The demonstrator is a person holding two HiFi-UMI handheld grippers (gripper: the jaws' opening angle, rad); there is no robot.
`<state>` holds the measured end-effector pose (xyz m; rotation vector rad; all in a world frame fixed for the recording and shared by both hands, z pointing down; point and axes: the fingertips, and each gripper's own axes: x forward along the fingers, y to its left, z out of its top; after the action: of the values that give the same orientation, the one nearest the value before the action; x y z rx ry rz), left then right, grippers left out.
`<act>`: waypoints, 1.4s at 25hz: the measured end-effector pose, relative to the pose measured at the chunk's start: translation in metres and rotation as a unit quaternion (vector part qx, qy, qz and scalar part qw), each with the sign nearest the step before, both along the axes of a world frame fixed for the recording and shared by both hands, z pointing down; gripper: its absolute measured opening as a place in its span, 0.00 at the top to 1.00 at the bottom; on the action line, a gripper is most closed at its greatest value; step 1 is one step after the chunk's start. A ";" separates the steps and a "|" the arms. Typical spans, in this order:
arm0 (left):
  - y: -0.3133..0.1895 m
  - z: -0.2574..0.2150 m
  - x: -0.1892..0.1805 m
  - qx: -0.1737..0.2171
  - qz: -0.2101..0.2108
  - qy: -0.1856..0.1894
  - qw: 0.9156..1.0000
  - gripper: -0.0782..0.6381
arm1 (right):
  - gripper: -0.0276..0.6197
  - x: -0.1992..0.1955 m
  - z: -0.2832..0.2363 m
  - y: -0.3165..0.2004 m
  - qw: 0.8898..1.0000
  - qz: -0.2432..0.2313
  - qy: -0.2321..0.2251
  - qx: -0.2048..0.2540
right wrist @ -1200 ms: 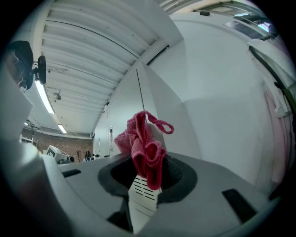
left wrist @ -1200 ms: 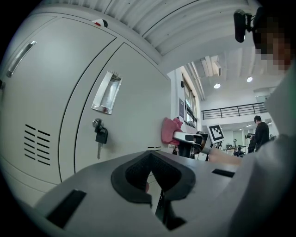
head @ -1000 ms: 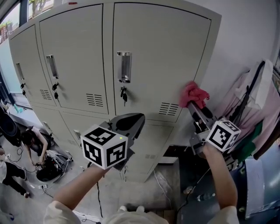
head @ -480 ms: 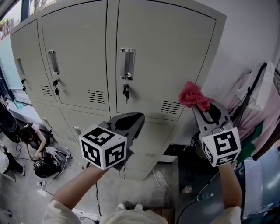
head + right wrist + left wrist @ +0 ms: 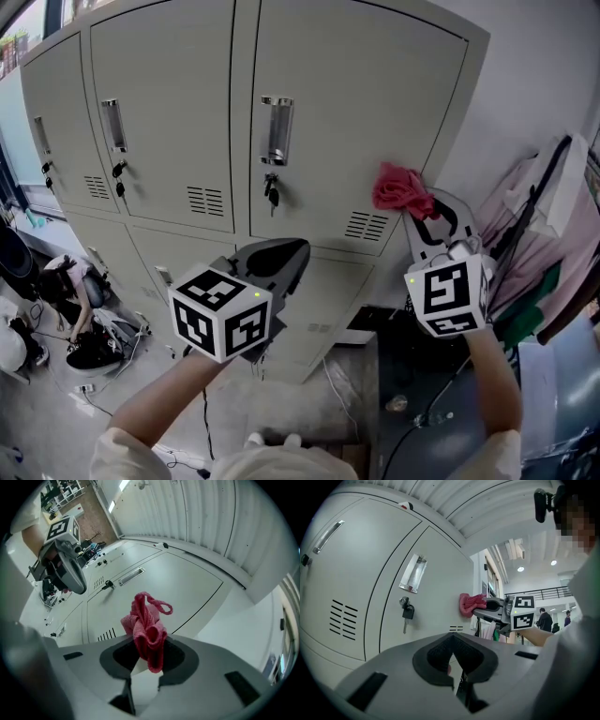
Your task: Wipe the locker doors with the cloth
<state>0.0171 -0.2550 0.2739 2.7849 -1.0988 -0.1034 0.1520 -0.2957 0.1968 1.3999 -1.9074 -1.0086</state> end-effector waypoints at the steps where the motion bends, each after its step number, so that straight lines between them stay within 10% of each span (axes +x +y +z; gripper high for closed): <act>1: 0.000 0.000 -0.001 0.000 -0.001 0.000 1.000 0.88 | 0.80 -0.001 0.001 -0.001 1.000 0.004 0.001 0.001; 35: -0.012 0.023 0.000 -0.014 -0.002 -0.013 1.000 0.88 | 0.81 -0.013 0.097 -0.007 0.999 0.031 0.026 -0.024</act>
<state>0.0175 -0.2675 0.2965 2.7665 -1.1024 -0.0515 0.1385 -0.3032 0.2936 1.3843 -1.8261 -0.9551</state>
